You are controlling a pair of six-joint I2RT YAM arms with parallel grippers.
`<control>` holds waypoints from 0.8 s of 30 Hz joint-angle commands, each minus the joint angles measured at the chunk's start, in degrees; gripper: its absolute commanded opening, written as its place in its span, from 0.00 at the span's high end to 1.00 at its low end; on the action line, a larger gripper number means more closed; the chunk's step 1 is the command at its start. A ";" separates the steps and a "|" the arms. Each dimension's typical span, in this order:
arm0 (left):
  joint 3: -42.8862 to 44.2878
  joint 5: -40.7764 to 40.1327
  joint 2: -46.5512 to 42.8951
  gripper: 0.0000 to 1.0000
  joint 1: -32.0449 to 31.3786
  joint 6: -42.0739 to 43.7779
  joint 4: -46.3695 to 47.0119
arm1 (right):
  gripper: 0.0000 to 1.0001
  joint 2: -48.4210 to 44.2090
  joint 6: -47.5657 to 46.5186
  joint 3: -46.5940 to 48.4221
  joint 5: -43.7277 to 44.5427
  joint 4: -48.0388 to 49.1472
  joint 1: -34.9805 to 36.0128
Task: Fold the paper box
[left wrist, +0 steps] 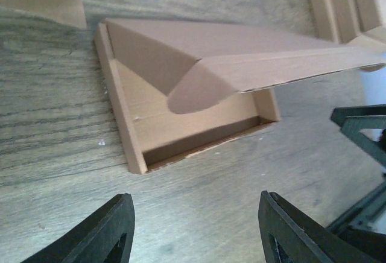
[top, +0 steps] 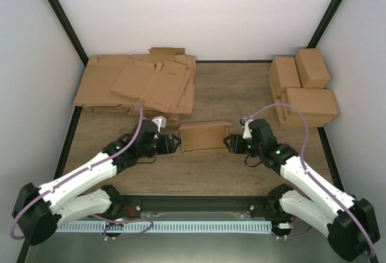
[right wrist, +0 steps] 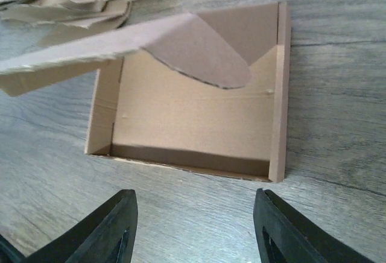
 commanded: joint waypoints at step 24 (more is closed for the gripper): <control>11.44 16.16 10.29 0.23 13.50 -11.31 7.26 | 0.20 14.29 0.04 29.08 -9.84 -9.82 -15.24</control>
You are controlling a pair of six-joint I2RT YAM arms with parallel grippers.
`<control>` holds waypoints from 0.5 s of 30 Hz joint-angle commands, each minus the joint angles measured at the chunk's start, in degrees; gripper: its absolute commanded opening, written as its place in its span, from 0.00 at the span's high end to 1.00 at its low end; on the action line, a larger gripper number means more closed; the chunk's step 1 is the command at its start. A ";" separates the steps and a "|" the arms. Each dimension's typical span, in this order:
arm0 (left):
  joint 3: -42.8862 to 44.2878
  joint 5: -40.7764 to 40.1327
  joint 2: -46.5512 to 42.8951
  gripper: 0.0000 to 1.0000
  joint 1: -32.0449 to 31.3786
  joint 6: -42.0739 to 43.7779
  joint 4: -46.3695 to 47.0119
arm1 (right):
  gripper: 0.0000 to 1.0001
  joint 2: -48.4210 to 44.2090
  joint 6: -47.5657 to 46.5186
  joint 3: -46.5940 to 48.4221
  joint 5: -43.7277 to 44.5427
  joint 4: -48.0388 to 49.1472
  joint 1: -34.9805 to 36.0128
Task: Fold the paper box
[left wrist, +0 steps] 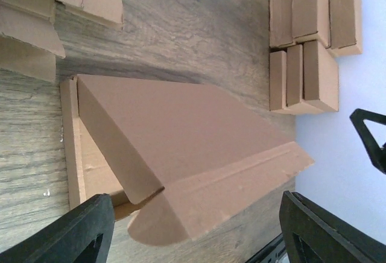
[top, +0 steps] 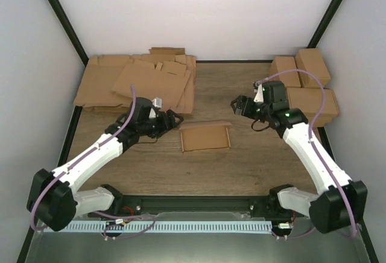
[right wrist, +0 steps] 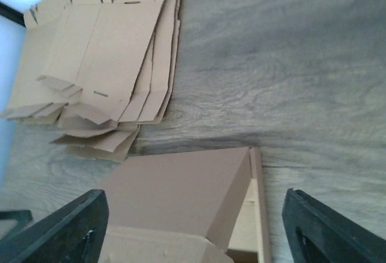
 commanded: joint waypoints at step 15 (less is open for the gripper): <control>-4.66 4.86 10.11 0.46 -0.21 -5.50 14.21 | 0.41 6.04 8.77 -13.39 -16.48 14.89 -3.45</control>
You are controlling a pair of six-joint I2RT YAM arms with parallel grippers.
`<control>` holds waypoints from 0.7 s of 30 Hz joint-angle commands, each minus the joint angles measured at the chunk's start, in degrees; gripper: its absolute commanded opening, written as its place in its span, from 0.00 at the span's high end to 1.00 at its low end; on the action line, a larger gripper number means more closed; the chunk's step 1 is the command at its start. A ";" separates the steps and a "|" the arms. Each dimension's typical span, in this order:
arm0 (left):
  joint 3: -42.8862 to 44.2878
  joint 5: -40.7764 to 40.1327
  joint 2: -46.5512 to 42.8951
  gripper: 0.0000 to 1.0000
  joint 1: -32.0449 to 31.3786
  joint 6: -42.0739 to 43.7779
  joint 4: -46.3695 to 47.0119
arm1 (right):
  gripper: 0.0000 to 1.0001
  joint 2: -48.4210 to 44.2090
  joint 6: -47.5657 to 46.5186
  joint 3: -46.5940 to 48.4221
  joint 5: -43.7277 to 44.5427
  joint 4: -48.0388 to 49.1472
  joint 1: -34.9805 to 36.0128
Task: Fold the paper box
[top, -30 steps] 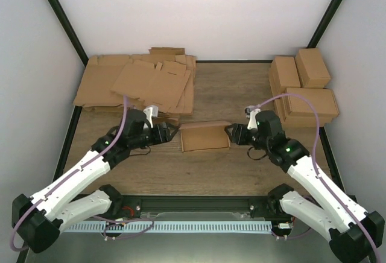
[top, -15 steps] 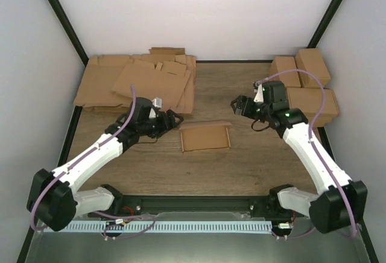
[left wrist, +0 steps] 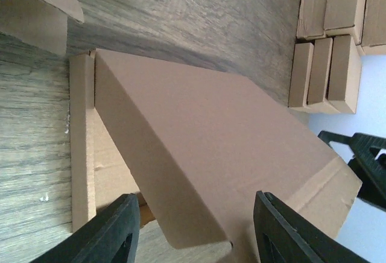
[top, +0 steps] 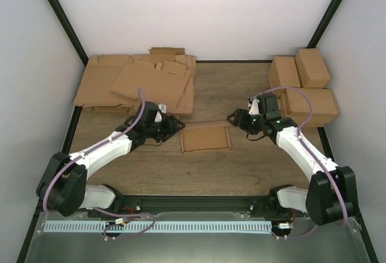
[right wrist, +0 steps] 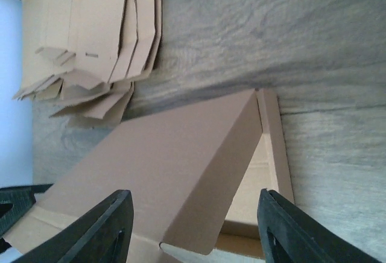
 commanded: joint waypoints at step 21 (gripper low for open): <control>-7.20 0.84 5.12 0.70 -4.31 0.51 8.50 | 0.67 1.13 2.65 -14.63 -11.05 11.91 -0.18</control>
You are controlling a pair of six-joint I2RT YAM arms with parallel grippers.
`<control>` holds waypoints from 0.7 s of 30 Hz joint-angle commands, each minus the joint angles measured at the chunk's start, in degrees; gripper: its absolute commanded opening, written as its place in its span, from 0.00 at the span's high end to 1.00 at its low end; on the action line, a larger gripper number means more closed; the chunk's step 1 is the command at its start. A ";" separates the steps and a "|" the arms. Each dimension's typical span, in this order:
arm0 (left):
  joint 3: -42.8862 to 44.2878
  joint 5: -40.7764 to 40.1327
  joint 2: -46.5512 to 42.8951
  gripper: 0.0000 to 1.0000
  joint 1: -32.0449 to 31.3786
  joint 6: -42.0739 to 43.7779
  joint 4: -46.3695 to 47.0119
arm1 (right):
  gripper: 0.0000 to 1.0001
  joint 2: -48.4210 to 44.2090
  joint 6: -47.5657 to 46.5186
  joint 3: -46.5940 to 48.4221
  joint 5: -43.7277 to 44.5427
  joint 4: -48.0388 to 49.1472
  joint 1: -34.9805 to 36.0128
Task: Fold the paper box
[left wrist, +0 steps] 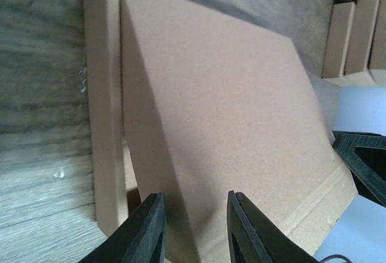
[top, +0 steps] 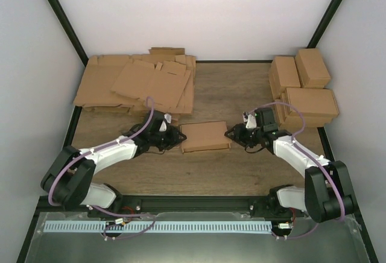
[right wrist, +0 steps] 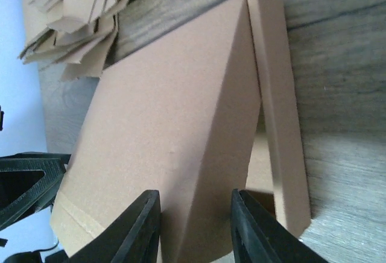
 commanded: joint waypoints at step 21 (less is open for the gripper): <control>0.58 -4.56 2.59 0.68 -4.17 5.35 -3.19 | 0.79 2.20 -2.62 -7.04 4.53 3.43 1.40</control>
